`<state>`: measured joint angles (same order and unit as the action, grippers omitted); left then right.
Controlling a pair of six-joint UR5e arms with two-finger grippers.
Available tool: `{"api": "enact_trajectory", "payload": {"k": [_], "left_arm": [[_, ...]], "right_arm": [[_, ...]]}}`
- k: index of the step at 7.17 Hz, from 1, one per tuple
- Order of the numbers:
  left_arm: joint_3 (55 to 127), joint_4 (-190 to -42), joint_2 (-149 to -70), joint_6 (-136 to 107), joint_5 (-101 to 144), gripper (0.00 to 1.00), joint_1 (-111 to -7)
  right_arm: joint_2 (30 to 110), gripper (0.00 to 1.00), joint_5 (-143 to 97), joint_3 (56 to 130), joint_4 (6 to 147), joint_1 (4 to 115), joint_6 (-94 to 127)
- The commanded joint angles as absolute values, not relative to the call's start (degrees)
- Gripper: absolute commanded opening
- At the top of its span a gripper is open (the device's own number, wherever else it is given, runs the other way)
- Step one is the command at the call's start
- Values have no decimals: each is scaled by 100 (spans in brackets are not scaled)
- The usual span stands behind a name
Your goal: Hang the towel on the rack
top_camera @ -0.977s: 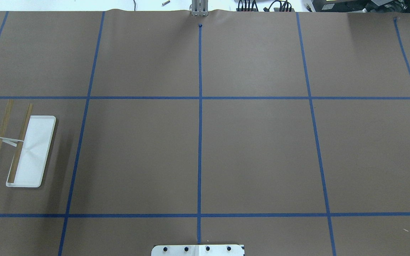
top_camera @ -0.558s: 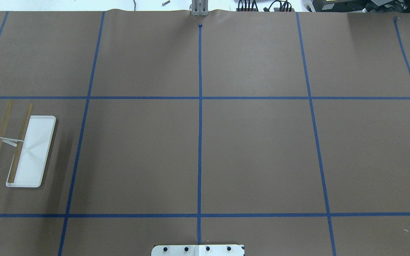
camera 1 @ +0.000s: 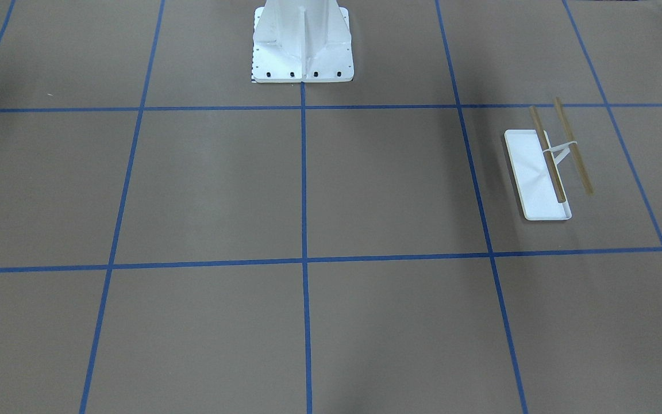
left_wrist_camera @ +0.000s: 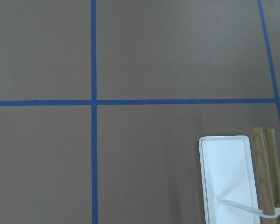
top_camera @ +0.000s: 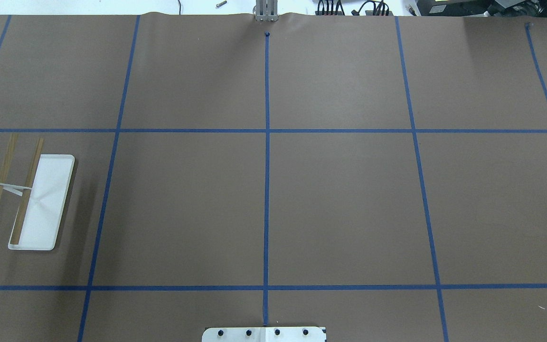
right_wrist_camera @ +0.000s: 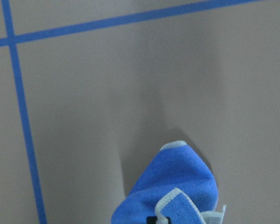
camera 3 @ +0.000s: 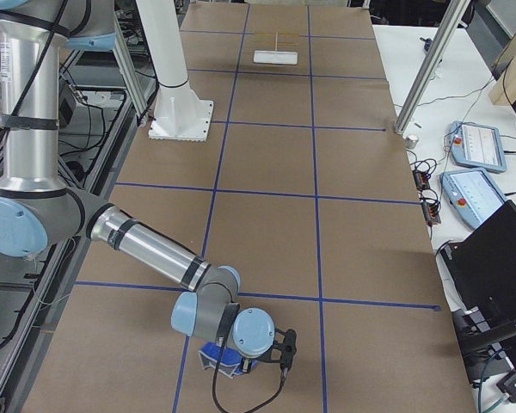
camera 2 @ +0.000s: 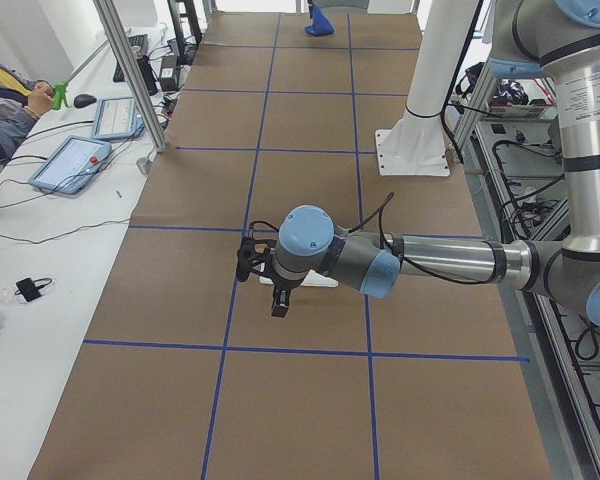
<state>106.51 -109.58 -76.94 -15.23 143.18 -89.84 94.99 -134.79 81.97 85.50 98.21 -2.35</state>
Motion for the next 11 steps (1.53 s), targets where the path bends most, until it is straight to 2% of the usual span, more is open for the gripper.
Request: {"api": "enact_trajectory", "payload": {"k": [1,2,4,8,11], "left_arm": [[10635,-10969,-7821,-1799,14326,98,-8860],[10617,-10969,-8022,-2350,14326,98,-8720],[10608,-10951,-8522,-3448,14335,98,-8491],[10363,-10977,-10366,-6343,14651,98,-7588],[10257,-11030,-11448,-9061,14582,98,-6526]], "right_arm": [[9231,0,-12502,10589,10644,9835,1088],[8793,0,-12437,11008,11444,9696,1560],[7590,0,-12053,11335,12731,9197,2166],[6683,0,-10990,12504,12736,7625,2873],[5812,0,-10231,12630,12727,6296,4364]]}}
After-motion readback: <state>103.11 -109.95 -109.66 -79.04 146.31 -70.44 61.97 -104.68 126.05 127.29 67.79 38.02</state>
